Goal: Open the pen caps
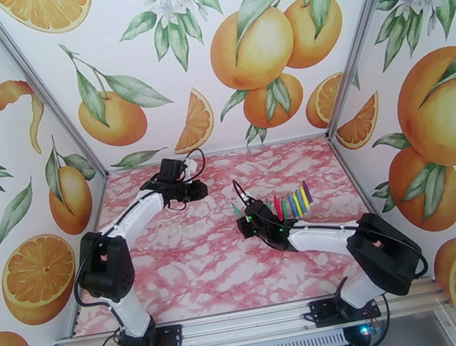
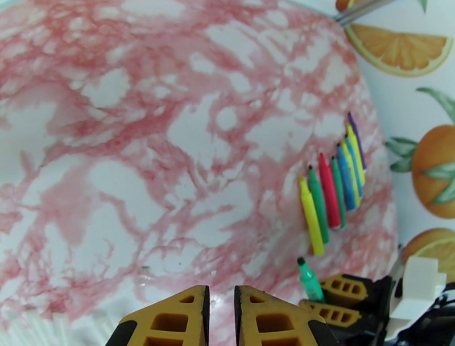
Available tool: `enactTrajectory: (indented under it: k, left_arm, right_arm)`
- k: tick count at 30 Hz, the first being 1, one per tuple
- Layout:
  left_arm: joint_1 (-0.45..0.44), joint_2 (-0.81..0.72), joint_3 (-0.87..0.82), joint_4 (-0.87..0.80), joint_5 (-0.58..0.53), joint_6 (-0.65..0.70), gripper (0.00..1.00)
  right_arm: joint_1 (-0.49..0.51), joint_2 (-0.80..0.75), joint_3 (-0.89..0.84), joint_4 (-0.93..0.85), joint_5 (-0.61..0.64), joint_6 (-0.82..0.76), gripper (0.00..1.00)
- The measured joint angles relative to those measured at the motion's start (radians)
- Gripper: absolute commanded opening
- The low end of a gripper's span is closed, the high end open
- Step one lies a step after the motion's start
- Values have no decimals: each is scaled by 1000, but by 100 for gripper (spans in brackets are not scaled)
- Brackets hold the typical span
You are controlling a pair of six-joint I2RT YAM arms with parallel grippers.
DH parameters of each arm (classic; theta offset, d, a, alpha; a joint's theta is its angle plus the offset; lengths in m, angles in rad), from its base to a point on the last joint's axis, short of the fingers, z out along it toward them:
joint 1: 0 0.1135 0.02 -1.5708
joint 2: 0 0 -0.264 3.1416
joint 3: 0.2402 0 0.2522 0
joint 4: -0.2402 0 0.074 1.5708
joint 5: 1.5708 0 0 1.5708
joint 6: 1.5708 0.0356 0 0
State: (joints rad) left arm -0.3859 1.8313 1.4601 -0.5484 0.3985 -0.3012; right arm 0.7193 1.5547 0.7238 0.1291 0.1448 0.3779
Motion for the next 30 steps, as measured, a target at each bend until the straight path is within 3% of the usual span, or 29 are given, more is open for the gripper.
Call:
enactTrajectory:
  k: [11,30]
  left_arm:
    - [-58,62,19,-115,-114,49,0]
    - [-114,164,72,-190,-198,58,4]
  right_arm:
    - [-38,40,1,-43,44,73,0]
    - [-95,117,49,-111,85,142,0]
